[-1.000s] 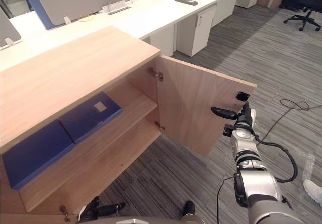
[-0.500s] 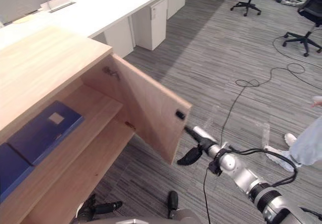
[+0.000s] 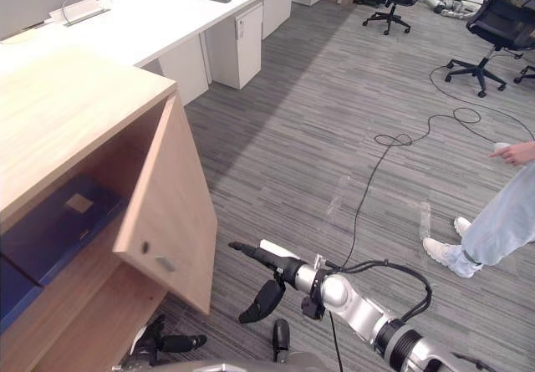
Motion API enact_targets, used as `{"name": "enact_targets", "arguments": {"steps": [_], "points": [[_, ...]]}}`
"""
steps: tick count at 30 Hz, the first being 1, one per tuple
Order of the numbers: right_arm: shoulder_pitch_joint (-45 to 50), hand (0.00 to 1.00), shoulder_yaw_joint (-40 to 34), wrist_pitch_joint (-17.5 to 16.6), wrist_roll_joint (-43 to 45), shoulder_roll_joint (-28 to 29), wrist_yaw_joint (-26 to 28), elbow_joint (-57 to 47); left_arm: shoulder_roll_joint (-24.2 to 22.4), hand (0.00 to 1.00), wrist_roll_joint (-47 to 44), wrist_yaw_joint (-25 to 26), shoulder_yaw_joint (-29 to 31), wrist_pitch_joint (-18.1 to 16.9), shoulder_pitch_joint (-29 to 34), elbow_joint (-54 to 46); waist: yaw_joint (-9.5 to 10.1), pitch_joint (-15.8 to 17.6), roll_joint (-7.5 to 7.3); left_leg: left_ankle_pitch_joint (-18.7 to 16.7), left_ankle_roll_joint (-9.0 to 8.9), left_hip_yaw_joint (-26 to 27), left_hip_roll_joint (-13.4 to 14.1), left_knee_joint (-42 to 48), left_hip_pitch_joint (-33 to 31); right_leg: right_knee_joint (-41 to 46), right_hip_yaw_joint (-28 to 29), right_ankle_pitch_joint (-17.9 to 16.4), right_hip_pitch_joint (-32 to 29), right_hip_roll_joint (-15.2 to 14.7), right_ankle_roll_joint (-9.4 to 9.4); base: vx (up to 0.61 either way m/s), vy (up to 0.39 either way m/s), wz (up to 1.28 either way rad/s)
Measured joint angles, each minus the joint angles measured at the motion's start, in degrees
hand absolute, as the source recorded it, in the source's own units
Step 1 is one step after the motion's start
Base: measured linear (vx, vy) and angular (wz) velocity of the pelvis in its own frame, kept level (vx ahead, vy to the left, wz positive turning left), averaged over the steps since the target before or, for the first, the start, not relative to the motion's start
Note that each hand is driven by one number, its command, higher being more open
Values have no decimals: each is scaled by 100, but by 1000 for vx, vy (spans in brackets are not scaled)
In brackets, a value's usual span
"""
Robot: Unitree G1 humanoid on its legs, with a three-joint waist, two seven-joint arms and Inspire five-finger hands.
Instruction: Walk over to the cabinet, pick up the folder, carry it to the office cabinet, place the folder inside the office cabinet, then close the office cabinet door
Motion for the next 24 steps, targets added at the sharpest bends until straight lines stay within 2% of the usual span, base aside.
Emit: {"name": "enact_targets", "arguments": {"steps": [3,9,15,18,19,20,21,22,23,24], "points": [[155,100,-1,109,26,511,-16,526,-2,100,56,3,-156,-5,-91,0,18,20,32,-12,-1,9,-1,20,-1,1,12,20,0,-30,-17,-30,32,-2],[191,100,-72,203,41,936,-71,1321,-124,100,97,1,-147,-5,-57,9,116,49,108,-10,-1,-126,3,21,-15,2,-127,5,67,-63,-25,-14,5,10],[317,100,-847,332,214,1648,-428,2728,-303,100,36,47,134,-28,21,102,174,44,163,-17,50,-641,-50,31,-119,4,-595,-131,282,-240,50,-38,20,46],[475,100,-1364,408,279,1755,-690,3313,-489,100,-29,59,150,-100,34,81,200,65,301,-48,148,-1180,-194,66,-249,468,-1066,-465,308,-552,202,-13,55,94],[614,100,-1666,488,278,1760,-813,3518,-574,100,-27,46,130,-103,35,75,183,60,333,-21,287,-1589,-320,96,-340,1050,-1407,-841,266,-843,318,8,147,176],[769,100,-2004,577,279,1795,-940,3713,-564,100,-34,53,117,-134,64,26,180,42,286,-22,371,-2074,-525,114,-412,1789,-1663,-1196,198,-1214,386,24,148,193],[842,100,-2169,602,277,1808,-1014,3791,-547,100,-63,82,118,-141,69,5,185,44,271,-28,414,-2336,-623,113,-437,2142,-1657,-1321,172,-1390,393,48,134,215],[964,100,-2587,615,296,1870,-1142,3950,-532,100,-146,144,109,-123,63,-4,156,49,264,-45,478,-2870,-752,190,-567,2822,-1347,-1469,56,-1643,225,60,26,209],[935,100,-3018,595,358,1976,-1223,4065,-462,100,-208,233,108,-130,78,-17,129,35,272,-37,527,-3315,-823,269,-736,3251,-728,-1608,-116,-1661,161,52,-22,213],[910,100,-3174,581,423,2054,-1276,4171,-379,100,-260,271,120,-108,80,-7,111,13,257,-36,529,-3602,-852,319,-851,3290,-342,-1783,-106,-1564,154,54,-101,217]]}}
